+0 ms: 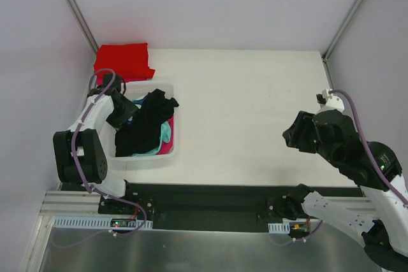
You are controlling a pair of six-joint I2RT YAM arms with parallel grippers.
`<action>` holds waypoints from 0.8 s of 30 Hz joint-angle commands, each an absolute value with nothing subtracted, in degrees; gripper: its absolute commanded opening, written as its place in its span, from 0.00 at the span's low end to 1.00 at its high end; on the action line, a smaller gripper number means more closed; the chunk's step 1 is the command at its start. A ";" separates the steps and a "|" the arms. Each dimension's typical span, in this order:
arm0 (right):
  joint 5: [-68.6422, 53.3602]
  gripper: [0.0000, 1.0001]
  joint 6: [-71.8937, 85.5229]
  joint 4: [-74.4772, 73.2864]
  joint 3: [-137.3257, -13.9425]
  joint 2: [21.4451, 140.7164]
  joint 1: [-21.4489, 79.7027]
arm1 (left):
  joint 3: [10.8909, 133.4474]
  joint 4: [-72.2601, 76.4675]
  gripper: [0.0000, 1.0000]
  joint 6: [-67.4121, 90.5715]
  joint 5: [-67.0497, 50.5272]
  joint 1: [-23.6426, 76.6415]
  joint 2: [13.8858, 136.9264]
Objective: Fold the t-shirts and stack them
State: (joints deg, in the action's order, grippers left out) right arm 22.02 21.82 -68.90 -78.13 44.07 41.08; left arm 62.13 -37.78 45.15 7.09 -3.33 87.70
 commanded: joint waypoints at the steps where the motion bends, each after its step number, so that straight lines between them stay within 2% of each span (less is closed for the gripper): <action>1: 23.11 0.52 20.57 -70.14 -78.75 43.24 40.96 | 62.31 -40.25 0.66 41.67 9.14 -9.66 85.34; 8: 22.76 0.53 20.48 -70.40 -78.75 43.68 40.87 | 63.90 -40.43 0.66 38.58 6.60 -17.92 86.22; 13: 22.94 0.53 20.13 -70.31 -79.19 43.95 40.96 | 66.17 -40.43 0.62 38.58 4.75 -18.46 85.08; 17: 22.41 0.54 19.86 -69.96 -78.23 45.17 40.87 | 69.07 -39.82 0.63 39.90 8.50 -14.25 77.81; 24: 19.86 0.55 17.76 -66.37 -75.59 48.07 40.96 | 80.06 -40.25 0.64 35.51 10.80 2.70 74.97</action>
